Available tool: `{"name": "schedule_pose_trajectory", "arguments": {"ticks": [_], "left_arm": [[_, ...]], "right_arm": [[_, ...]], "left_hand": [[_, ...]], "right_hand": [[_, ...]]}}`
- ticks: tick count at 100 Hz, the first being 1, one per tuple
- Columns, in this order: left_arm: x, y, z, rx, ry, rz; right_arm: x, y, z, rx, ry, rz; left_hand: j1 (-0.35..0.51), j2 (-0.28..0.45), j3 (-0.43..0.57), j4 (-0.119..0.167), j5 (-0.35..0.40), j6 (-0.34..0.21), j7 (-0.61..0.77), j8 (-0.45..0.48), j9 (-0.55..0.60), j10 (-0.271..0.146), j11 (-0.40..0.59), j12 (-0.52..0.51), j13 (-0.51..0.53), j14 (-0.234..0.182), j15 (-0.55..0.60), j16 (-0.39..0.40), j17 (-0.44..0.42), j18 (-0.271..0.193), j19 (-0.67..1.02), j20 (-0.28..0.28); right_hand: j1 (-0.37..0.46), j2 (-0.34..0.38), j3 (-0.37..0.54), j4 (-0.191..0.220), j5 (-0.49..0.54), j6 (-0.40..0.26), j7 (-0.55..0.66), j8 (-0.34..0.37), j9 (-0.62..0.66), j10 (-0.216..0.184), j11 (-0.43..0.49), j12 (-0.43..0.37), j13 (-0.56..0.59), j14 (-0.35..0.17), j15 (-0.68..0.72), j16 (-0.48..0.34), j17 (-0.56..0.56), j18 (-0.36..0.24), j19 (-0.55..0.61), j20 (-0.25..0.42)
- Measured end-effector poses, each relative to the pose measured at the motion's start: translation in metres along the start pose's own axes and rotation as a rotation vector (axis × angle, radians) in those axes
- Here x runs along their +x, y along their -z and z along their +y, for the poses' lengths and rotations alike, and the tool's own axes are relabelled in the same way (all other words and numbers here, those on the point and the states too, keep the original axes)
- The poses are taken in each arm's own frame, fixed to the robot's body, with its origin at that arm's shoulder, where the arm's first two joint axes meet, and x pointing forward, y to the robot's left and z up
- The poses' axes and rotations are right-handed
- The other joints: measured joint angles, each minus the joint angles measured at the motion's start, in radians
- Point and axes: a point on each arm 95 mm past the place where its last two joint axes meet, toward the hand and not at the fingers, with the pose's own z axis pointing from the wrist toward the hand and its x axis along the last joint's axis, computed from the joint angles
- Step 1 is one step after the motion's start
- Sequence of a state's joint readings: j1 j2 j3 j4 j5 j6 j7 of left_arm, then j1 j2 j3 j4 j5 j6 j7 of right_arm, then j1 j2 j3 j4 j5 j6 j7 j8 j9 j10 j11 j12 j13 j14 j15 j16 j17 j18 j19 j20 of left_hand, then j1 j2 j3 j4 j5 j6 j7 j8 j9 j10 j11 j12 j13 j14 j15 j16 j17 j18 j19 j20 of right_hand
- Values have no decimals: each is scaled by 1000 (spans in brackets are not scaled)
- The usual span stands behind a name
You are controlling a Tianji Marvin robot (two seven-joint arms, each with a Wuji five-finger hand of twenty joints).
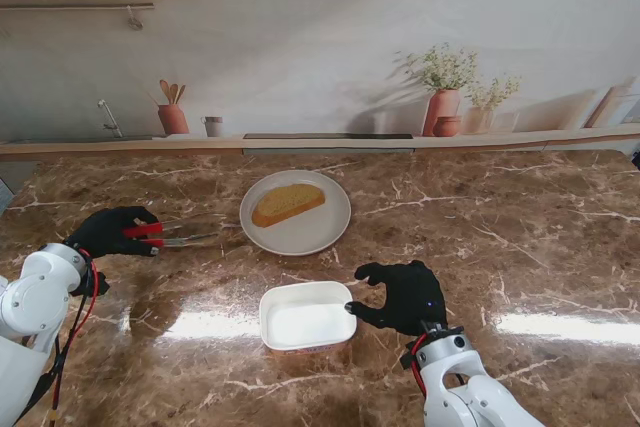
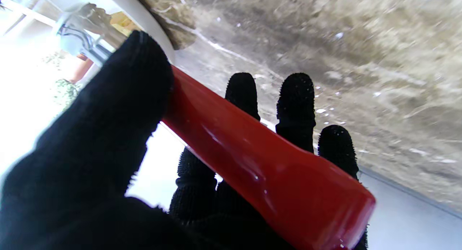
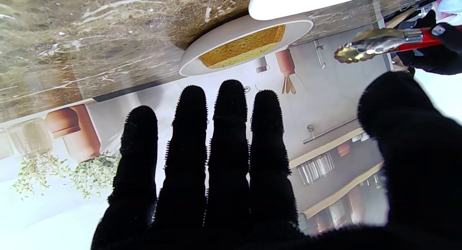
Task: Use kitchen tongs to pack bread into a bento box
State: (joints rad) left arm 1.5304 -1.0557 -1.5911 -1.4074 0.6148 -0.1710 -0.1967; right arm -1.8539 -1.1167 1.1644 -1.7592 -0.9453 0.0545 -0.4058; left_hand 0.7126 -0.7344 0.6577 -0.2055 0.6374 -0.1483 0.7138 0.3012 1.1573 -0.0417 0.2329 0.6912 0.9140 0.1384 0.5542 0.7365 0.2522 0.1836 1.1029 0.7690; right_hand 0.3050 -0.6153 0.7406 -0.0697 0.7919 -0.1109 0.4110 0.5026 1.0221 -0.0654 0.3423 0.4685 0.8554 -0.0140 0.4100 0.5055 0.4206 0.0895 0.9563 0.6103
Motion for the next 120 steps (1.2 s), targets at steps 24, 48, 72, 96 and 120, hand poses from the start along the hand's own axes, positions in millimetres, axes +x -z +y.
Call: {"name": "schedule_pose_trajectory", "arguments": {"ticks": [24,48,72,96,120], "left_arm": [[34,-28,-13,-61,-42,33],[67,-60,-9,-116,-61,64],[88,-74,-1,-148,-104,44],[96,-79,1,-69,-137,-6],[99,-80,5,-68,-147,-32]], "right_arm": [[-8,0,-6,-20,-16,-25],[-14,-1,-10,-40,-38,-43],[-18,-1,-13,-59,-61,-55],[-21,0,-15,-70,-80,-58],[-22,1,-17,-74,-87,-63]], "left_hand": [[-1,0,0,0,0,16,0,-11,0,5,0,17,0,0,3,19,1,0,11,4],[-1,0,0,0,10,38,-15,-13,1,13,1,30,0,0,13,25,1,0,11,13],[-1,2,0,0,26,71,-48,-13,1,29,2,33,3,0,13,32,12,0,13,21],[-1,2,0,-10,42,104,-88,-12,1,43,10,33,17,0,15,33,24,-6,27,26],[-2,3,0,-15,77,173,-174,-11,1,72,23,33,25,0,26,33,35,-11,37,28]], "right_hand": [[1,0,0,0,12,0,3,0,1,0,0,0,0,0,0,0,0,0,0,0],[2,0,0,0,20,0,3,0,12,0,2,0,0,0,0,0,0,7,3,0],[2,10,-10,0,20,0,3,0,11,0,11,0,0,0,2,0,0,9,3,0],[2,11,-10,0,28,0,3,0,11,0,11,1,0,0,2,0,0,10,4,0],[2,19,-10,0,28,0,3,0,11,0,11,9,0,0,3,0,0,10,4,0]]}}
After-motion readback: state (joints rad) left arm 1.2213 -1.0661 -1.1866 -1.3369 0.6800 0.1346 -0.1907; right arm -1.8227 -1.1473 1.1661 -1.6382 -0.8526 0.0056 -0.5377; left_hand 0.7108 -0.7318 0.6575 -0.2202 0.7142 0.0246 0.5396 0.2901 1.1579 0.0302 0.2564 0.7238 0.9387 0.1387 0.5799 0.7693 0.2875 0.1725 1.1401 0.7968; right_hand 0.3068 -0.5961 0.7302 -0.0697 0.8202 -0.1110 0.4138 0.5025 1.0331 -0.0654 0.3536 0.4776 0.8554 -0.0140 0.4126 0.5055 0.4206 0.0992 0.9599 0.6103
